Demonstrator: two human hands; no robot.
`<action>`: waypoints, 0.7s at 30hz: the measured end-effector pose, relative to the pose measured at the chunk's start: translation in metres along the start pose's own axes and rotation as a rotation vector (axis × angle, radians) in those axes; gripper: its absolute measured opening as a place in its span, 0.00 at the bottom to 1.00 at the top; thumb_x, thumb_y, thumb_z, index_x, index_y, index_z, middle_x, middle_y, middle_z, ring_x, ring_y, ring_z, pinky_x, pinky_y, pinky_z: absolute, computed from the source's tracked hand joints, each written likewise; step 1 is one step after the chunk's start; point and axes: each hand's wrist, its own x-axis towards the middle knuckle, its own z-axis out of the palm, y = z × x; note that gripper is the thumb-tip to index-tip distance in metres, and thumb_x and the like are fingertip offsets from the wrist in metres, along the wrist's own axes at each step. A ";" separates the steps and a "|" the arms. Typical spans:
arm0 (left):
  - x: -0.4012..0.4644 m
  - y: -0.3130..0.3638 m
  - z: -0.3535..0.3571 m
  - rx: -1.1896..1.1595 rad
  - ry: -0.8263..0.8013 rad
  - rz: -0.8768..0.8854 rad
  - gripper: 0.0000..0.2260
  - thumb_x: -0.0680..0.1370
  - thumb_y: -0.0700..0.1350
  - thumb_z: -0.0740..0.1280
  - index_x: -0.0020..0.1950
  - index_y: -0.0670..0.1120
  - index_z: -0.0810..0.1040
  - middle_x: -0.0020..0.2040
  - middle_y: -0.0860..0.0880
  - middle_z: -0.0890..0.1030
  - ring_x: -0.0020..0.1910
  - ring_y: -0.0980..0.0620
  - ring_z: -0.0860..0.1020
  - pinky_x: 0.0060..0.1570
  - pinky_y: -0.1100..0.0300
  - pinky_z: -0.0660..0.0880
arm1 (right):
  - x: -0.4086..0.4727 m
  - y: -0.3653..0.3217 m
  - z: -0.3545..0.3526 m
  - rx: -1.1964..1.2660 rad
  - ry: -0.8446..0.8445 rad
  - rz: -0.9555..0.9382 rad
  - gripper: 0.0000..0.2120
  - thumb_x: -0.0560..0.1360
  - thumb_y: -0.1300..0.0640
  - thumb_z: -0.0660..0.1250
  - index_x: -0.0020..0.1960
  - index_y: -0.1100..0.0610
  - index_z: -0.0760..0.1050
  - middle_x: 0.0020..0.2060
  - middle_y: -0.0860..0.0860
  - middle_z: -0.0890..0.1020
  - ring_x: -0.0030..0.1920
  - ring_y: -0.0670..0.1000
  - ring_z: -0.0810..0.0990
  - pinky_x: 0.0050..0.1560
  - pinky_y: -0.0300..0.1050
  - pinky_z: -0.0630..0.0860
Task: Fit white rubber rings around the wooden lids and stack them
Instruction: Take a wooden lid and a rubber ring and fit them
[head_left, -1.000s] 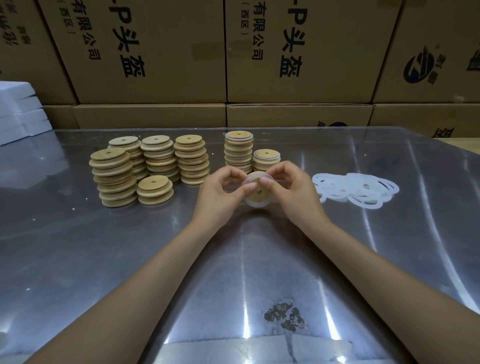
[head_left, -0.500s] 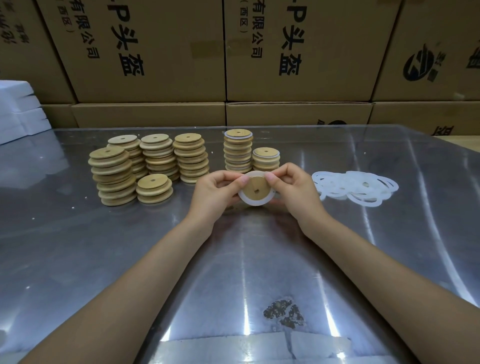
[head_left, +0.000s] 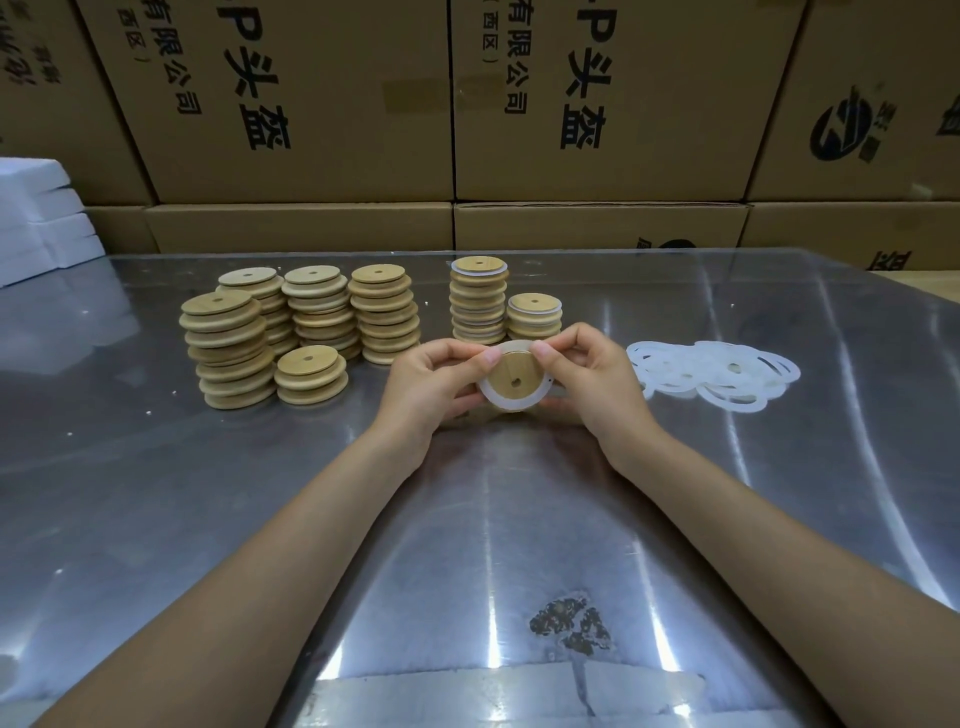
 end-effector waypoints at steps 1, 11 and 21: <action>0.000 0.000 -0.001 0.000 -0.007 0.000 0.04 0.72 0.43 0.73 0.45 0.44 0.81 0.43 0.47 0.85 0.43 0.52 0.84 0.38 0.65 0.78 | 0.000 0.000 0.000 0.002 0.000 -0.001 0.08 0.77 0.60 0.66 0.40 0.56 0.73 0.37 0.51 0.82 0.38 0.44 0.81 0.35 0.43 0.81; 0.003 0.000 -0.003 -0.004 -0.029 -0.018 0.03 0.73 0.41 0.72 0.42 0.44 0.79 0.41 0.48 0.85 0.41 0.54 0.84 0.36 0.66 0.77 | 0.000 -0.002 -0.002 0.064 -0.045 0.085 0.07 0.77 0.62 0.65 0.40 0.58 0.72 0.37 0.52 0.82 0.41 0.48 0.82 0.39 0.45 0.82; 0.005 0.004 -0.016 0.161 -0.181 -0.063 0.05 0.74 0.41 0.71 0.48 0.49 0.79 0.42 0.54 0.85 0.43 0.60 0.82 0.40 0.66 0.78 | 0.006 -0.002 -0.013 0.030 -0.161 0.136 0.05 0.78 0.62 0.64 0.43 0.57 0.72 0.41 0.52 0.81 0.44 0.48 0.81 0.51 0.48 0.80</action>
